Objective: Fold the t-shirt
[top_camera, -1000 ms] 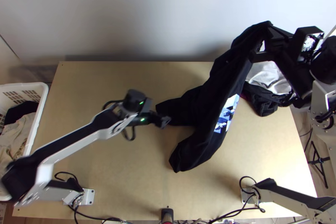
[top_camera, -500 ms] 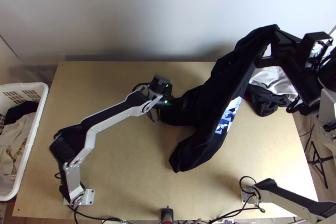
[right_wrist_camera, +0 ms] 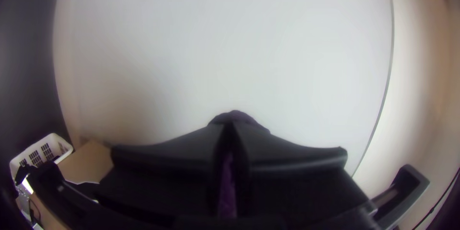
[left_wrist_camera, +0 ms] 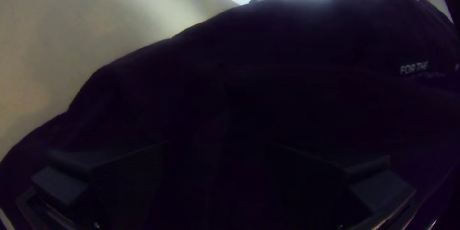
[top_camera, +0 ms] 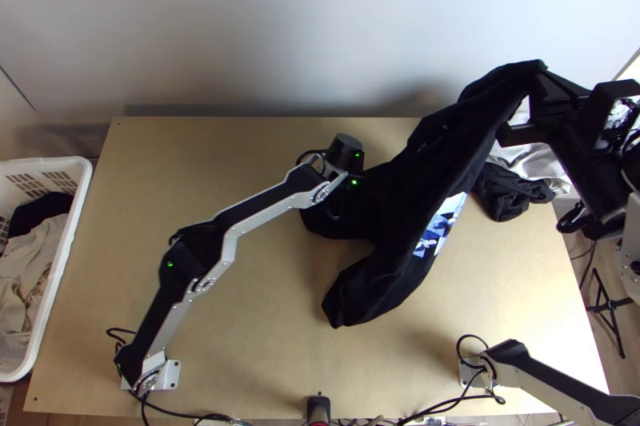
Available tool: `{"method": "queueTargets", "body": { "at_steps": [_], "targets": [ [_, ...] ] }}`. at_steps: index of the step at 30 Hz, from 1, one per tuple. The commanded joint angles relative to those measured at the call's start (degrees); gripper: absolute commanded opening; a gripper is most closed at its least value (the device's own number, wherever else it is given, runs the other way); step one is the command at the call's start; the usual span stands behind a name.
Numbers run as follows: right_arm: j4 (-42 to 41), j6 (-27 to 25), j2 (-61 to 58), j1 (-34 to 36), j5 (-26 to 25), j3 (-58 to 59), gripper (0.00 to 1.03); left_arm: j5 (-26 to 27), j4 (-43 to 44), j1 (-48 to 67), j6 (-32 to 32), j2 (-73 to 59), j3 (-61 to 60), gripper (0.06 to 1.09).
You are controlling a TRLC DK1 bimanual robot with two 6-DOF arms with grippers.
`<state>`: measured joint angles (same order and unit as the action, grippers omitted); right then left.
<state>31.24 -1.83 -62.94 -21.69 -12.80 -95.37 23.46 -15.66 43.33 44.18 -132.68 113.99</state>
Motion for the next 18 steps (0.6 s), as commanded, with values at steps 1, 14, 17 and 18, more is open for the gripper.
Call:
{"method": "queueTargets", "body": {
  "at_steps": [1, 14, 17, 18],
  "targets": [
    [1.0, -1.0, 0.5, 0.1, -0.3, -1.6, 0.03, 0.1, 0.4, 1.1, 0.8, -6.3, 6.2, 1.04],
    [0.3, -0.5, -0.3, 0.1, -0.4, -0.3, 0.03, -7.7, -1.2, -1.2, 1.3, -5.4, 7.1, 0.09],
    [0.2, -0.9, -0.5, 0.6, -0.5, 0.0, 0.03, -8.0, -1.9, -2.3, 2.6, -2.9, 7.0, 0.09],
    [0.1, -1.0, -0.5, 0.7, -0.5, 0.0, 0.03, -8.3, -2.1, -2.7, 2.6, -1.5, 7.0, 0.09]
  ]
}}
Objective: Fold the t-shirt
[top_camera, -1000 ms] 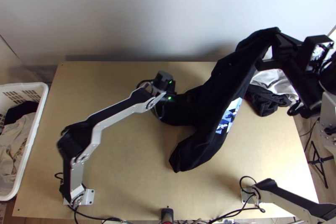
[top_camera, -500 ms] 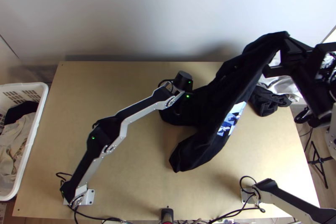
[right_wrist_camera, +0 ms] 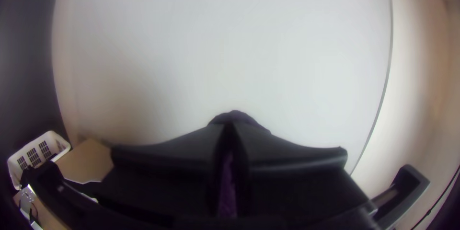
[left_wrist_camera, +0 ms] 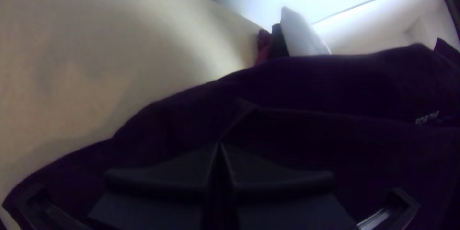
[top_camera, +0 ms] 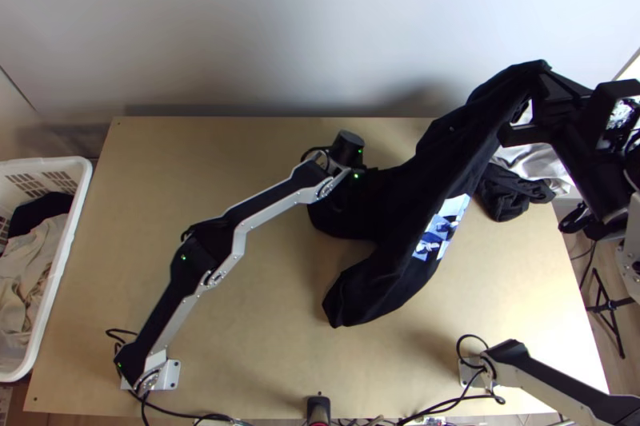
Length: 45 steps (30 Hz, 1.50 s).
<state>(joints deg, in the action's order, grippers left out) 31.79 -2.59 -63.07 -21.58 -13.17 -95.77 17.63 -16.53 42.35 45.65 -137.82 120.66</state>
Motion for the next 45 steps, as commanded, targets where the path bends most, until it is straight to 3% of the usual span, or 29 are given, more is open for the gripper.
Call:
{"method": "queueTargets", "body": {
  "at_steps": [1, 7, 16, 22, 26, 31, 35, 40, 45],
  "targets": [
    [-0.5, -0.2, -0.4, 0.7, 0.0, 0.5, 0.03, -3.1, -1.1, -2.3, 1.3, 4.9, 0.4, 0.09],
    [-1.3, 0.0, -0.4, 0.7, 0.0, 1.0, 0.03, -3.6, -1.6, -7.0, 1.7, 11.3, 2.4, 0.09],
    [-4.1, 0.2, -0.7, 0.7, -0.1, 2.6, 0.03, -3.6, -7.8, -16.9, -5.0, 23.8, 8.0, 0.09],
    [-11.1, -0.8, -5.5, 5.7, -0.3, 0.6, 0.03, -4.6, -3.9, -27.2, -7.9, 28.2, 12.4, 0.09],
    [-16.4, -0.8, -10.8, 10.2, -3.4, -4.0, 0.03, -11.1, -1.2, -32.3, -10.8, 33.1, 12.4, 0.09],
    [-19.0, -1.3, -14.9, 12.8, -4.1, -8.9, 0.03, -11.6, 0.4, -37.3, -13.2, 38.5, 11.0, 0.09],
    [-21.3, -4.9, -20.9, 13.3, -4.1, -13.5, 0.03, -11.7, 2.8, -39.9, -15.2, 38.4, 10.8, 0.09],
    [-22.0, -7.3, -29.7, 13.9, -4.2, -22.3, 0.03, -15.3, 3.4, -40.9, -16.5, 37.5, 10.3, 0.09],
    [-21.9, -7.4, -31.2, 13.0, -5.4, -28.2, 0.03, -16.7, 4.7, -41.6, -17.3, 41.0, 9.3, 0.09]
  ]
}}
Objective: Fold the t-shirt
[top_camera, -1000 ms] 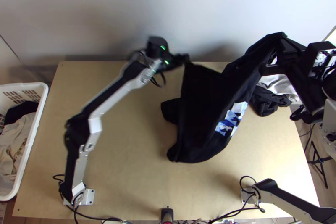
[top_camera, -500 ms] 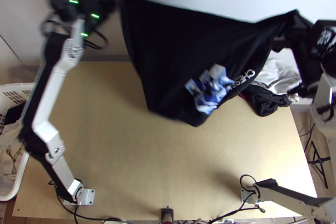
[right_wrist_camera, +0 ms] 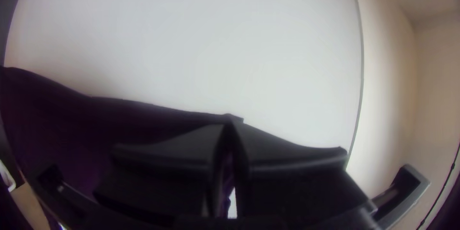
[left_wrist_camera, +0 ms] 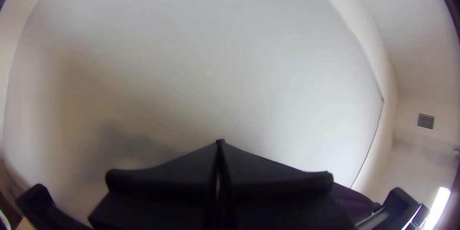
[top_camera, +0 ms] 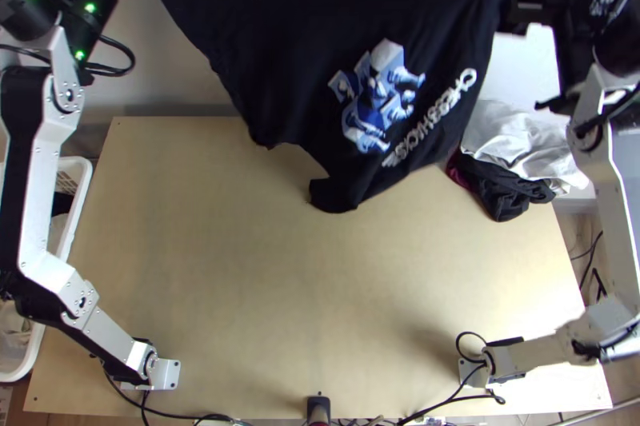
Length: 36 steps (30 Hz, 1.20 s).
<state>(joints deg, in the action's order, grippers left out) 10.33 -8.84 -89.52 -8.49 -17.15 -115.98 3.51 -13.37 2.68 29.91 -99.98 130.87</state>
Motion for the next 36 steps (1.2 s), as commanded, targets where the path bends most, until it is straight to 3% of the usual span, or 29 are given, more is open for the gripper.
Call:
{"method": "queueTargets", "body": {
  "at_steps": [1, 7, 18, 31, 36],
  "targets": [
    [-0.2, -1.3, -3.9, -0.4, -1.4, -7.9, 0.03, -2.6, 1.7, -1.9, -2.4, 4.1, -1.0, 0.09],
    [1.8, -2.9, 2.0, -2.0, -1.4, -7.5, 0.03, -2.5, 1.0, -1.1, -6.4, 12.8, -5.2, 0.09],
    [12.9, -4.3, 13.8, -9.6, -1.7, -8.0, 0.03, -2.1, -5.4, -1.1, -6.8, 28.4, -13.8, 0.09],
    [31.3, -1.8, 30.0, -10.0, -2.0, -6.4, 0.03, -1.8, -12.9, -0.9, -8.1, 55.6, -32.5, 0.09],
    [36.2, -1.5, 35.6, -9.6, -1.9, -5.0, 0.03, -1.8, -15.1, -0.9, -11.8, 64.5, -37.5, 0.09]
  ]
}}
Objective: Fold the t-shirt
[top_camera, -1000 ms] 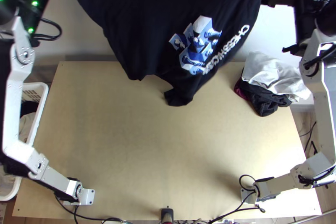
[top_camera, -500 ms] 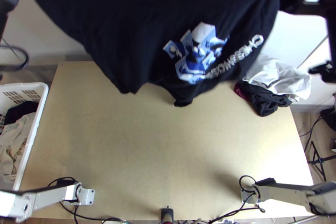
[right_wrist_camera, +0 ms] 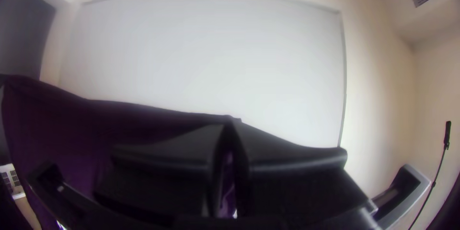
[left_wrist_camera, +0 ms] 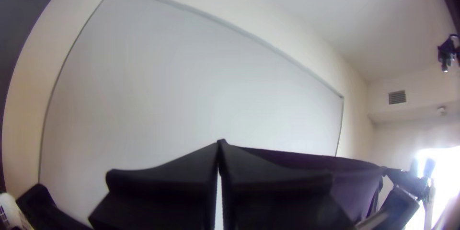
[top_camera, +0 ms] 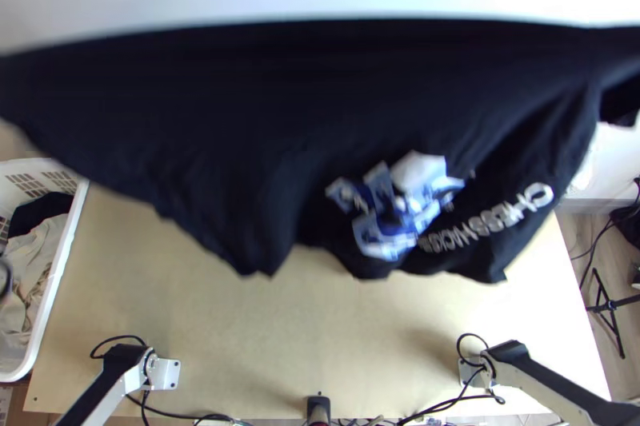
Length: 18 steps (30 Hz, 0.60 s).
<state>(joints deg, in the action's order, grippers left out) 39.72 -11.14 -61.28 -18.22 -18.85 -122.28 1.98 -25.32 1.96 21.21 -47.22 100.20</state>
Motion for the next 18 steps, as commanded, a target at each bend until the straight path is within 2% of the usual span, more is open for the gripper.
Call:
{"method": "queueTargets", "body": {
  "at_steps": [1, 11, 18],
  "targets": [
    [7.8, 0.9, 8.2, 0.2, -0.2, 1.3, 0.03, -0.2, -3.5, -0.1, -3.6, 12.6, -6.9, 0.09],
    [9.6, -0.6, 11.1, 1.1, -0.1, -0.7, 0.03, 0.2, -3.5, -0.4, -6.6, 18.3, -8.1, 0.09],
    [10.0, -0.3, 12.7, 1.7, 0.0, 2.3, 0.03, 0.2, -3.2, -0.4, -7.3, 20.7, -12.3, 0.09]
  ]
}}
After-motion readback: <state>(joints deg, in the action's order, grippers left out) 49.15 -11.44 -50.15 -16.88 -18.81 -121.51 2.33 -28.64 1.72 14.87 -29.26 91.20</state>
